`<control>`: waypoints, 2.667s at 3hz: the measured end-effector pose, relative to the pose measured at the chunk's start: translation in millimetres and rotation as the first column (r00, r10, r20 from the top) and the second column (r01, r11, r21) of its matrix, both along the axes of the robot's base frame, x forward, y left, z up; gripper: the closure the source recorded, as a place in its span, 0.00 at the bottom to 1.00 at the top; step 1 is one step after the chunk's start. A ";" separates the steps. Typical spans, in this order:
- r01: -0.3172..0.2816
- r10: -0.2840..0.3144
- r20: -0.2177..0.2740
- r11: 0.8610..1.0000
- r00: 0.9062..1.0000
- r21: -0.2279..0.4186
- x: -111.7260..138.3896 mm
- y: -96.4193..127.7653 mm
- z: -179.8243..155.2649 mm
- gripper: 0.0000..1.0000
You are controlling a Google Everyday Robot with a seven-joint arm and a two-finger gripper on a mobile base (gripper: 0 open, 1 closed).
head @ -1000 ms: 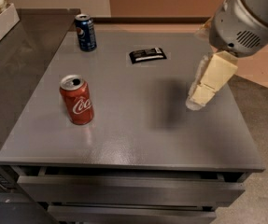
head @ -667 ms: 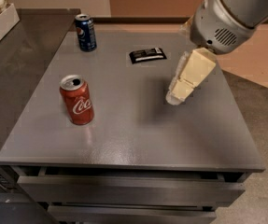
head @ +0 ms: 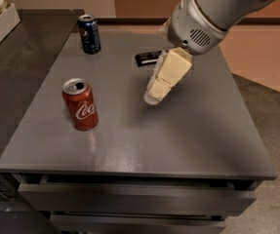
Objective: Pick coke can
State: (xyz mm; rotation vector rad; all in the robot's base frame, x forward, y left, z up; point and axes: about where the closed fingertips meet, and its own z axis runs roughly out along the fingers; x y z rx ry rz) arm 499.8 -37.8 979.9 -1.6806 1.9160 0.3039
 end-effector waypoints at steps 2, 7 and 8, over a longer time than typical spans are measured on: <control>-0.082 0.083 -0.040 0.996 0.996 0.033 4.5 42.0 -17.9 0.00; -0.185 0.191 -0.068 0.979 0.979 0.085 10.1 114.1 -53.8 0.00; -0.222 0.229 -0.057 0.969 0.972 0.106 12.6 137.4 -66.2 0.00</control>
Offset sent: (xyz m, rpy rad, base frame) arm 0.0076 0.0668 -0.0347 0.0420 0.0816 0.1336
